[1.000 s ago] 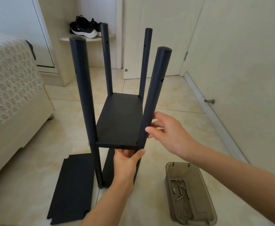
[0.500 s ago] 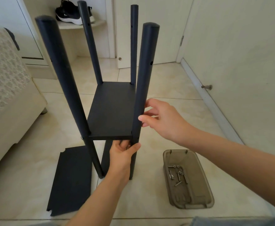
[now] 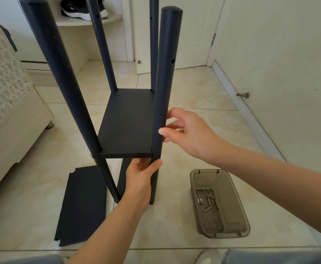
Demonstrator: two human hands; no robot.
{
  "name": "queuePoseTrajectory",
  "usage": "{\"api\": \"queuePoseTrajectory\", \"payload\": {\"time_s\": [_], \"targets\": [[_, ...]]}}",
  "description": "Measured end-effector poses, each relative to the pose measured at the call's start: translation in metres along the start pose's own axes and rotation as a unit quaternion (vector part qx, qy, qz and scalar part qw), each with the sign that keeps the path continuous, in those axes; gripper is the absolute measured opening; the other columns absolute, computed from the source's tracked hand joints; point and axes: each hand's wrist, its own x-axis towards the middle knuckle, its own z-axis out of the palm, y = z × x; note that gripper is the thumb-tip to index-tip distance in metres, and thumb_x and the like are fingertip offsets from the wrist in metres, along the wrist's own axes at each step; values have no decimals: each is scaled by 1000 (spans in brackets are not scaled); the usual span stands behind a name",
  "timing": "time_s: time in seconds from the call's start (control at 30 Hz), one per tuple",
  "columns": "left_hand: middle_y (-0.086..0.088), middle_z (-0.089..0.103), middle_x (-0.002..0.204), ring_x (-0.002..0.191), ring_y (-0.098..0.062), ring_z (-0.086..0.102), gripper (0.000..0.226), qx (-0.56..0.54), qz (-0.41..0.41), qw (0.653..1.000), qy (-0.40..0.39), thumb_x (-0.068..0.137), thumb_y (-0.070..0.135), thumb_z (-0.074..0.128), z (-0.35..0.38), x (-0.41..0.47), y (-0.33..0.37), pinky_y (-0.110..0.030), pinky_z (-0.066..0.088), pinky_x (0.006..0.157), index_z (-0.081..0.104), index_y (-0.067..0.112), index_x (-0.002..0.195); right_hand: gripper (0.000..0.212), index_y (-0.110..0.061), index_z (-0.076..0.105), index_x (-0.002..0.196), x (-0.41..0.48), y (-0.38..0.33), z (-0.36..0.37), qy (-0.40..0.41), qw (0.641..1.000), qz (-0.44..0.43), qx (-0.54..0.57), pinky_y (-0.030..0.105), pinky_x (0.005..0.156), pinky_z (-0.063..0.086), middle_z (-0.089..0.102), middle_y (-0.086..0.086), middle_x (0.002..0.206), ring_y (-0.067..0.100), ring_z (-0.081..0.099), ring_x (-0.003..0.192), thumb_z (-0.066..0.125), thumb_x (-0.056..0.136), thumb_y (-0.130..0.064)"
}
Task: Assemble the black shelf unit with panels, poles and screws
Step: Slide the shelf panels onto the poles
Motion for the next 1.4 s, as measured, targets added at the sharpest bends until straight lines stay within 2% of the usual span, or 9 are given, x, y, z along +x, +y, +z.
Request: {"api": "queuePoseTrajectory", "payload": {"time_s": [0.13,0.27,0.5,0.7,0.77,0.93,1.17,1.3,1.4], "targets": [[10,77,101,95,-5,72,36,5,17,1000,17,81,10,79,6,-2,2,-22,50,83,68,23,112,24,-24,56,120,-2,-1,0,0,1000,0,8,24,81,56,68,-4,110,10,70,86,59,97,-28],[11,77,97,92,-7,72,33,20,17,999,35,79,12,82,6,-2,4,-24,51,84,69,24,107,24,-21,61,117,-1,1,-5,-14,999,8,28,30,87,57,69,-4,109,9,70,90,63,94,-27],[9,78,92,89,-8,73,33,16,10,999,42,74,9,82,9,-3,10,-24,51,82,70,21,103,24,-23,66,111,-9,44,-33,-80,991,72,84,25,83,59,74,-3,100,6,69,95,72,88,-21],[5,78,96,98,-14,73,35,8,11,999,36,72,8,81,9,-5,13,-23,53,83,70,21,102,18,-14,69,105,-28,117,-38,-118,977,153,88,29,85,59,73,8,104,20,70,99,72,88,-12],[4,78,97,98,-14,72,39,7,10,999,33,65,14,82,8,-6,14,-26,53,87,71,20,102,17,-13,69,105,-33,145,-31,-127,974,176,64,32,86,59,72,9,103,19,71,94,72,87,-11],[7,78,91,92,-11,74,45,10,9,999,31,55,24,79,11,-7,16,-22,53,78,71,20,99,13,-11,68,101,-45,211,2,-149,963,226,6,32,79,58,72,4,96,14,68,82,71,88,-11],[5,78,93,94,-11,74,46,1,13,1000,23,57,21,78,9,-5,14,-18,57,73,69,19,102,23,-12,65,111,-56,300,45,-202,930,255,-170,22,79,44,68,5,109,19,63,100,67,90,-22],[4,78,92,96,-13,74,45,6,21,999,23,57,22,78,7,-3,12,-17,58,72,69,18,101,6,-15,62,98,-63,332,64,-251,896,248,-269,25,82,41,66,11,118,26,60,112,60,93,-18],[3,77,90,96,-14,74,47,3,28,999,21,54,25,80,5,0,10,-16,56,71,69,18,99,22,-11,60,116,-70,351,73,-254,897,237,-274,26,93,41,58,12,128,26,56,119,54,95,-11]]}}
